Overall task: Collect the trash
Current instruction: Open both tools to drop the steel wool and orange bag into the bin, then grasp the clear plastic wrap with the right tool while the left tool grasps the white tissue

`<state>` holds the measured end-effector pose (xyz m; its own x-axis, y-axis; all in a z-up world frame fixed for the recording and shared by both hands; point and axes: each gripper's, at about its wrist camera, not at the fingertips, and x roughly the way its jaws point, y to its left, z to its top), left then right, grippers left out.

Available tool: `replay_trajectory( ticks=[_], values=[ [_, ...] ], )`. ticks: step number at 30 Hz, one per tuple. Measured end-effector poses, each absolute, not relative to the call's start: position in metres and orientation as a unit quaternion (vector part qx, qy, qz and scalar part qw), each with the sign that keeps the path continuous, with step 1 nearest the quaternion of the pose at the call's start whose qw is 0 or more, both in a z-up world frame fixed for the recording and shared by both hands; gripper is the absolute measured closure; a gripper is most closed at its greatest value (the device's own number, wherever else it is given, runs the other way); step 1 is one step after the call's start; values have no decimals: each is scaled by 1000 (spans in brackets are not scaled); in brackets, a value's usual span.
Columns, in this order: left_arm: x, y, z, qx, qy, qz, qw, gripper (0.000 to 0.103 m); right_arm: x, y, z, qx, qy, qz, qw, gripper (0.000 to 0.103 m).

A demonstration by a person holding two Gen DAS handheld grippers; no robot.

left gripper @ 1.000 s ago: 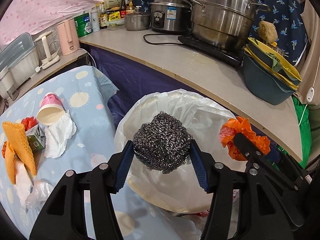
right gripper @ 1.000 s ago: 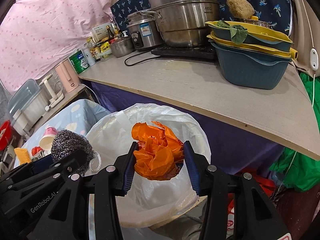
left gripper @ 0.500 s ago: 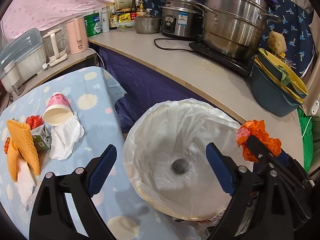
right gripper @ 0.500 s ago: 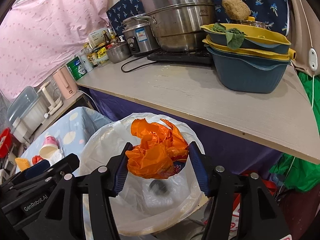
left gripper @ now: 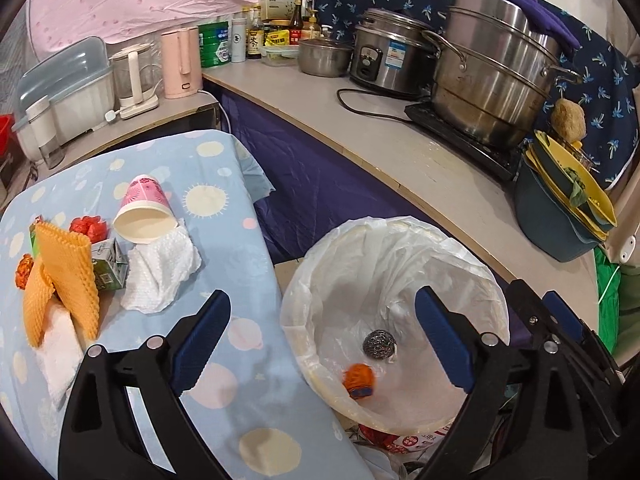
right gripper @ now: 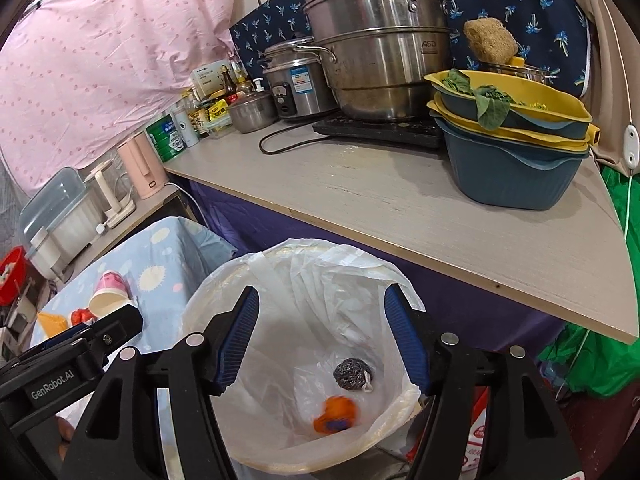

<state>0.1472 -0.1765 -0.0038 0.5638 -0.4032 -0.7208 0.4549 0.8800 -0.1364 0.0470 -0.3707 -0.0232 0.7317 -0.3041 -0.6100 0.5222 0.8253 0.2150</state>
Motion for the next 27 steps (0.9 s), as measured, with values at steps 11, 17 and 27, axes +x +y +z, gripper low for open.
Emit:
replay_trajectory(
  ticks=[11,17,27],
  values=[
    [144,-122,2,11,396,-213,893,12,50,-325,-9,170,290,-188,923,39],
    [146,-63,-4,-16,413,-174,894,11,59,-275,-11,157,302,-147,929,39],
    [156,57,-32,-56,435,-79,895,11,92,-174,-39,136,351,-67,924,39]
  ],
)
